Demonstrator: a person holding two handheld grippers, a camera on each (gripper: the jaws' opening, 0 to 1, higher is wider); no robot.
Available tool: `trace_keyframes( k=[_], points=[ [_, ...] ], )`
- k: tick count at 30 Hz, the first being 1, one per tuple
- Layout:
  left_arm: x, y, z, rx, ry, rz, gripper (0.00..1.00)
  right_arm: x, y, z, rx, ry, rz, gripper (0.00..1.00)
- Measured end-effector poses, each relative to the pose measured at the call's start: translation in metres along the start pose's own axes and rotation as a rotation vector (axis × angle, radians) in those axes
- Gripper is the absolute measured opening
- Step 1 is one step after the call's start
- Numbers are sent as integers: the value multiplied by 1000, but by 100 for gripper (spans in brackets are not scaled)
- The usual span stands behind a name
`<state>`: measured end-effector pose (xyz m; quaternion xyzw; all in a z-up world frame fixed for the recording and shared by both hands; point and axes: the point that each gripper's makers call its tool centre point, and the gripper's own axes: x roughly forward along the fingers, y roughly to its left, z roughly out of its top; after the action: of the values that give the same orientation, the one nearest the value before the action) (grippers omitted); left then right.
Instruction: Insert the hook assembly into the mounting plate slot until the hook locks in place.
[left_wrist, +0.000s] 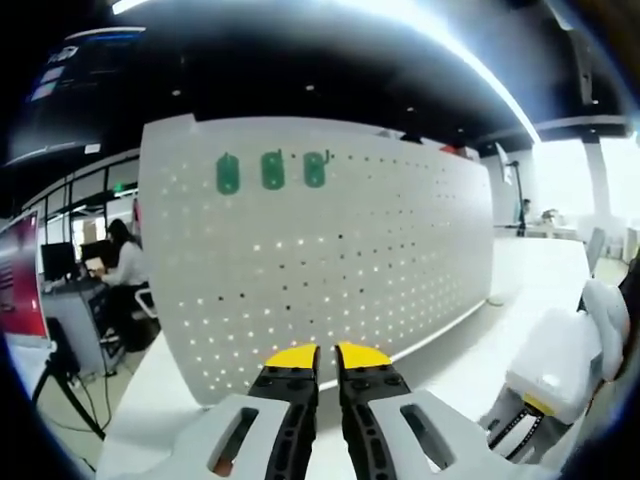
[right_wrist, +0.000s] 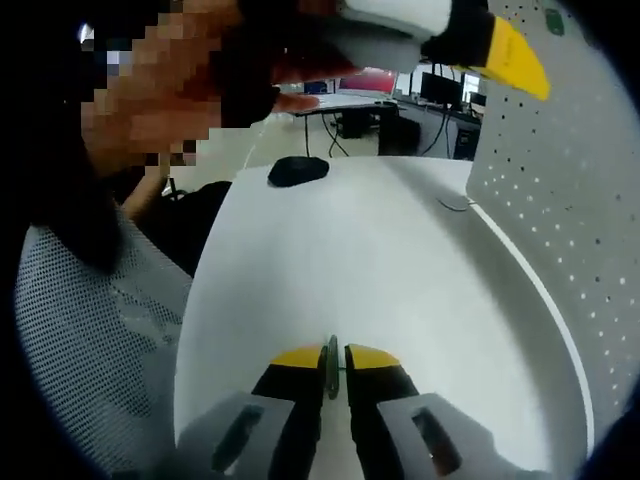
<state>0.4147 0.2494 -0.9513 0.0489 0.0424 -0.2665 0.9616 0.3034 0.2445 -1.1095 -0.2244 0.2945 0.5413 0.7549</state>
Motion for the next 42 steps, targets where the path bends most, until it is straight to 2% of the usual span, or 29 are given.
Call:
trace_keyframes(
  k=[9, 11, 26, 33, 42],
  points=[
    [1, -3, -1, 1, 5, -8, 6, -5, -6, -19, -2, 52, -32, 8],
    [1, -2, -1, 1, 5, -8, 6, -5, -9, -18, 24, 47, -38, 8],
    [1, -2, -2, 1, 8, -11, 5, -11, -27, -23, 33, 54, -96, 9],
    [2, -4, -4, 6, 17, -18, 4, -6, -22, -14, 38, 25, -83, 10],
    [2, -4, -5, 5, 19, -17, 4, -2, -17, -17, 5, 42, -66, 6]
  ],
)
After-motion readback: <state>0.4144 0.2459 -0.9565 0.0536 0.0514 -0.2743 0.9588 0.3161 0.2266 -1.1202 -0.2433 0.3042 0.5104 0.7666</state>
